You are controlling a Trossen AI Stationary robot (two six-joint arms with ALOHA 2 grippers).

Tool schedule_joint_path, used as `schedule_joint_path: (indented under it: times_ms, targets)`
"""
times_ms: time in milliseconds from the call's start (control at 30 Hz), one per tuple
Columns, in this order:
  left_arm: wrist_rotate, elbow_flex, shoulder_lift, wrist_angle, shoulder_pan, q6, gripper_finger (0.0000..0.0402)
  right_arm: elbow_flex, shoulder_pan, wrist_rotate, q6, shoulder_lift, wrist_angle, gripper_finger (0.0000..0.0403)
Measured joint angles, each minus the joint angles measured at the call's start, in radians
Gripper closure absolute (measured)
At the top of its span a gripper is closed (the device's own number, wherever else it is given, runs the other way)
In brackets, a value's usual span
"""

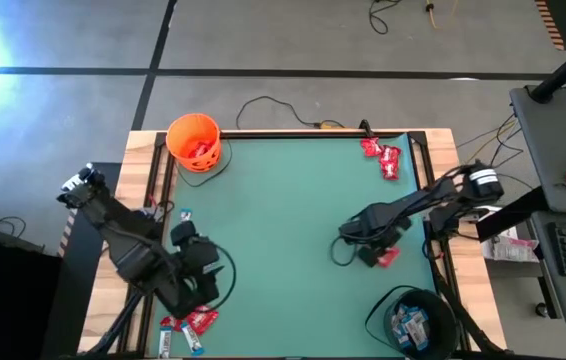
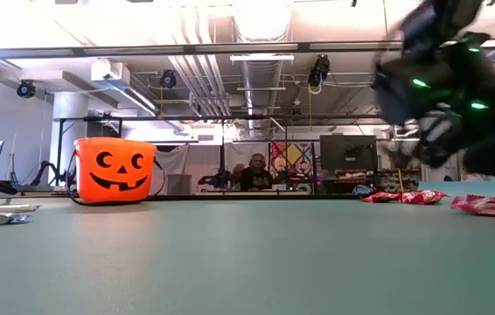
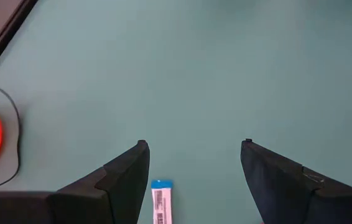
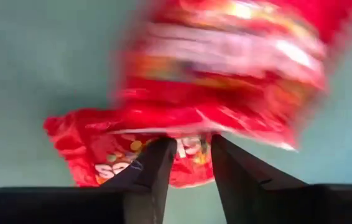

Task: Sort candy by brand, put in halloween buckets
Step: Put the red candy into the orange bucket

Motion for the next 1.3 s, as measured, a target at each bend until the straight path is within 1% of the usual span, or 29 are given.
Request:
schedule_joint_path:
  times_ms: [67,167,267,367,433,533,600,667,733,800,867,900,967,1033,1100,1200,1233,1300]
  targets:
    - [-0.008,0.000,0.000,0.000,-0.021,-0.001,0.0167,0.070,-0.003,0.016,-0.002,0.036,0.075,0.0305]
    - [-0.022,0.000,0.000,0.006,-0.029,-0.002,0.0167,0.206,-0.019,0.086,-0.022,0.100,0.170,0.0315]
    - [-0.031,0.000,0.000,0.062,-0.022,0.041,0.0167,0.363,-0.041,0.138,-0.109,0.160,0.214,0.0321]
    - [-0.027,-0.002,0.000,0.160,-0.003,0.123,0.0167,0.512,-0.059,0.167,-0.189,0.203,0.181,0.0323]
    - [-0.037,-0.005,0.000,0.213,0.014,0.148,0.0167,0.591,-0.060,0.184,-0.232,0.217,0.134,0.0323]
    - [-0.032,-0.031,0.000,0.262,0.052,0.154,0.0167,0.664,-0.055,0.199,-0.280,0.210,0.046,0.0323]
    - [0.011,-0.056,0.000,0.312,0.084,0.168,0.0167,0.688,-0.050,0.202,-0.298,0.193,-0.018,0.0324]
    - [0.042,-0.087,0.002,0.389,0.121,0.199,0.0167,0.705,-0.034,0.240,-0.304,0.158,-0.084,0.0322]
    - [0.047,-0.126,0.010,0.506,0.156,0.263,0.0167,0.723,-0.002,0.331,-0.303,0.096,-0.133,0.0320]
    - [0.055,-0.168,0.023,0.624,0.189,0.365,0.0167,0.734,0.042,0.429,-0.300,0.019,-0.156,0.0317]
    - [0.122,-0.209,0.041,0.773,0.224,0.470,0.0167,0.736,0.090,0.511,-0.271,-0.059,-0.163,0.0314]
    - [0.140,-0.223,0.052,0.849,0.237,0.521,0.0167,0.735,0.112,0.545,-0.263,-0.098,-0.164,0.0312]
    - [0.146,-0.242,0.073,0.985,0.276,0.636,0.0167,0.732,0.157,0.606,-0.256,-0.169,-0.165,0.0306]
    - [0.154,-0.244,0.096,1.131,0.312,0.687,0.0167,0.731,0.201,0.674,-0.254,-0.235,-0.171,0.0296]
    - [0.165,-0.249,0.123,1.141,0.345,0.728,0.0167,0.727,0.244,0.749,-0.267,-0.291,-0.172,0.0284]
    - [0.297,-0.250,0.194,1.126,0.424,0.765,0.0167,0.724,0.295,0.856,-0.325,-0.357,-0.173,0.0262]
    - [0.345,-0.248,0.218,1.128,0.454,0.752,0.0167,0.724,0.304,0.874,-0.348,-0.375,-0.172,0.0254]
    - [0.390,-0.233,0.265,1.181,0.513,0.731,0.0167,0.724,0.309,0.880,-0.396,-0.408,-0.173,0.0237]
